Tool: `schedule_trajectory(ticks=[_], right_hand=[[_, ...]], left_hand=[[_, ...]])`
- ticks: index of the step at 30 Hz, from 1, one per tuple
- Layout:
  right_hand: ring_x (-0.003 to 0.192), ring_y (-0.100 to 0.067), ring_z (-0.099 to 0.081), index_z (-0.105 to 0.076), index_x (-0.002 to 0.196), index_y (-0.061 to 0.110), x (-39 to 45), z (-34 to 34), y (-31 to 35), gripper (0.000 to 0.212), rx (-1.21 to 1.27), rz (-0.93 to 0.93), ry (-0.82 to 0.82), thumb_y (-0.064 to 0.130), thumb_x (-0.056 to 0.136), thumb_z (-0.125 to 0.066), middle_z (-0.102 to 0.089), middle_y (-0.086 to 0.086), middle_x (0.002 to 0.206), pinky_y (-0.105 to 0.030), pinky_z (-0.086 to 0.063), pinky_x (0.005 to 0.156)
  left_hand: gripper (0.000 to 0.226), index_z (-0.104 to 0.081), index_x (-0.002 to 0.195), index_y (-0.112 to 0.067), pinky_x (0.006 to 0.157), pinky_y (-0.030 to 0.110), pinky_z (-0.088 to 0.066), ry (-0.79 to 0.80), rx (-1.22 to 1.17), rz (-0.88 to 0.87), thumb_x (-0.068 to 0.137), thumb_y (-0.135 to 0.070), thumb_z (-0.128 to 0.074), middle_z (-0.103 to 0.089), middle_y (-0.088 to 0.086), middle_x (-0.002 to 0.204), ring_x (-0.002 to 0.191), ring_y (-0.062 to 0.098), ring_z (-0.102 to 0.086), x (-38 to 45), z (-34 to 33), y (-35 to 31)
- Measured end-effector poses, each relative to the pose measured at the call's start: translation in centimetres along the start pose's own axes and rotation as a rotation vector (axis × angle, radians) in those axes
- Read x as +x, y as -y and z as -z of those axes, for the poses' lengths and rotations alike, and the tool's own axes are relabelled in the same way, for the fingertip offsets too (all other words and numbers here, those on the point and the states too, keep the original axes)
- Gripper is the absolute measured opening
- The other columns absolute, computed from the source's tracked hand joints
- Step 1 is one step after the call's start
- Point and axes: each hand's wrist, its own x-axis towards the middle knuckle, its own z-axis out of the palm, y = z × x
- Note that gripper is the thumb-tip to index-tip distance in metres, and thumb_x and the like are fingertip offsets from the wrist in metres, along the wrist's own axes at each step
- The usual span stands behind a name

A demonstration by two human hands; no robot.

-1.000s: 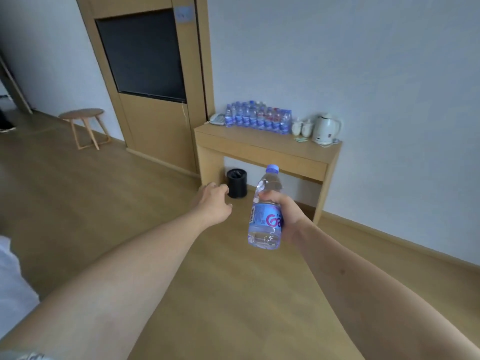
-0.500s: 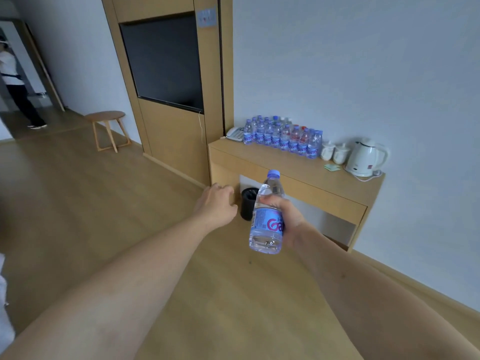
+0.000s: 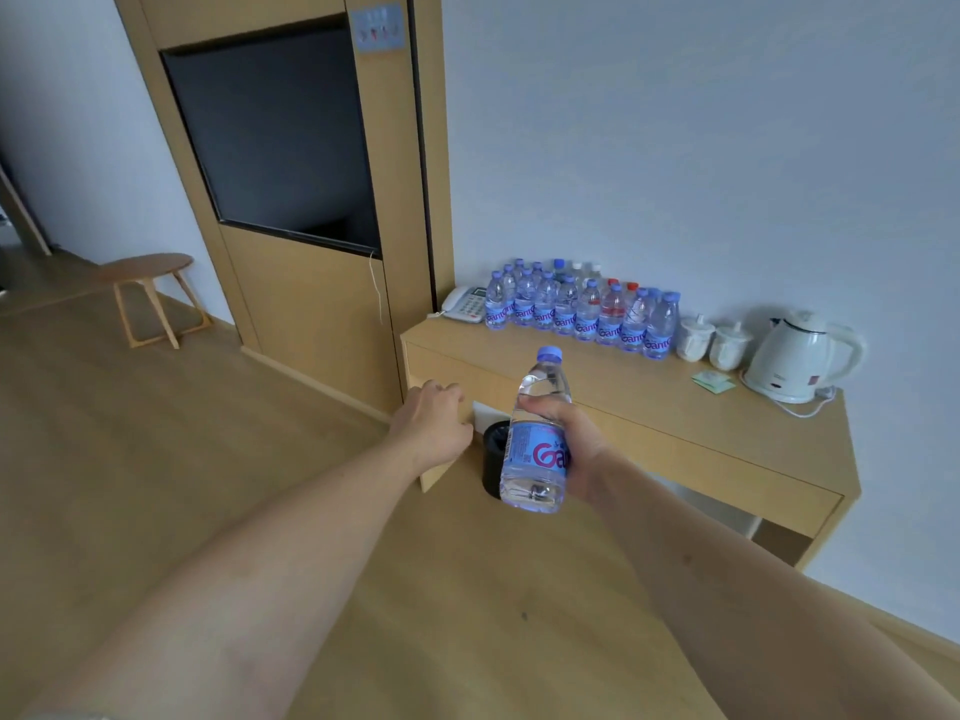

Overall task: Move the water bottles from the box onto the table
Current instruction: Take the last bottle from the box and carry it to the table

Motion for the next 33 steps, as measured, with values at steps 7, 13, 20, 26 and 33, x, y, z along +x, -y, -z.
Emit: schedule_trajectory(ticks=[7, 13, 20, 26, 33], right_hand=[[0.068, -0.024, -0.071, -0.066, 0.107, 0.012, 11.6, -0.5, 2.3, 0.053, 0.097, 0.007, -0.009, 0.04, 0.069, -0.091, -0.073, -0.009, 0.082, -0.037, -0.061, 0.068], [0.063, -0.024, -0.072, -0.062, 0.114, 0.009, 23.7, 0.6, 4.4, 0.058, 0.102, -0.007, -0.009, 0.046, 0.077, -0.086, -0.073, -0.01, 0.076, -0.036, -0.061, 0.061], [0.066, -0.027, -0.072, -0.068, 0.117, 0.006, 37.5, 1.5, 10.4, 0.075, 0.097, -0.022, -0.016, 0.071, 0.079, -0.071, -0.073, -0.012, 0.077, -0.038, -0.062, 0.064], [0.067, -0.024, -0.072, -0.068, 0.099, 0.012, 46.2, 2.8, 14.4, 0.062, 0.052, -0.067, -0.015, 0.071, 0.081, -0.071, -0.072, -0.009, 0.078, -0.037, -0.062, 0.068], [0.072, -0.026, -0.075, -0.063, 0.119, 0.016, 54.6, 4.3, 16.0, 0.058, 0.033, -0.054, -0.141, 0.057, 0.082, -0.079, -0.075, -0.009, 0.09, -0.038, -0.061, 0.066]], left_hand=[[0.045, -0.055, 0.136, -0.022, 0.099, 0.042, -0.048, 0.084, 0.011, 0.005, 0.093, -0.033, -0.062, -0.05, 0.009, 0.14, 0.131, 0.031, -0.044, 11.1, -2.2, 3.6], [0.055, -0.048, 0.147, -0.02, 0.099, 0.043, -0.046, 0.081, 0.003, -0.02, 0.096, -0.035, -0.062, -0.044, 0.011, 0.149, 0.137, 0.032, -0.039, 22.8, -4.3, 6.1], [0.055, -0.048, 0.146, -0.02, 0.103, 0.047, -0.047, 0.12, 0.028, 0.033, 0.094, -0.033, -0.061, -0.043, 0.011, 0.146, 0.137, 0.032, -0.036, 37.1, -5.5, 7.6], [0.057, -0.049, 0.147, -0.021, 0.105, 0.042, -0.043, 0.111, -0.004, 0.026, 0.094, -0.035, -0.064, -0.043, 0.01, 0.151, 0.139, 0.032, -0.038, 47.1, -6.4, 6.9], [0.055, -0.049, 0.145, -0.022, 0.102, 0.044, -0.047, 0.182, 0.016, -0.047, 0.094, -0.034, -0.063, -0.045, 0.011, 0.147, 0.134, 0.032, -0.044, 56.6, -9.3, 8.1]])
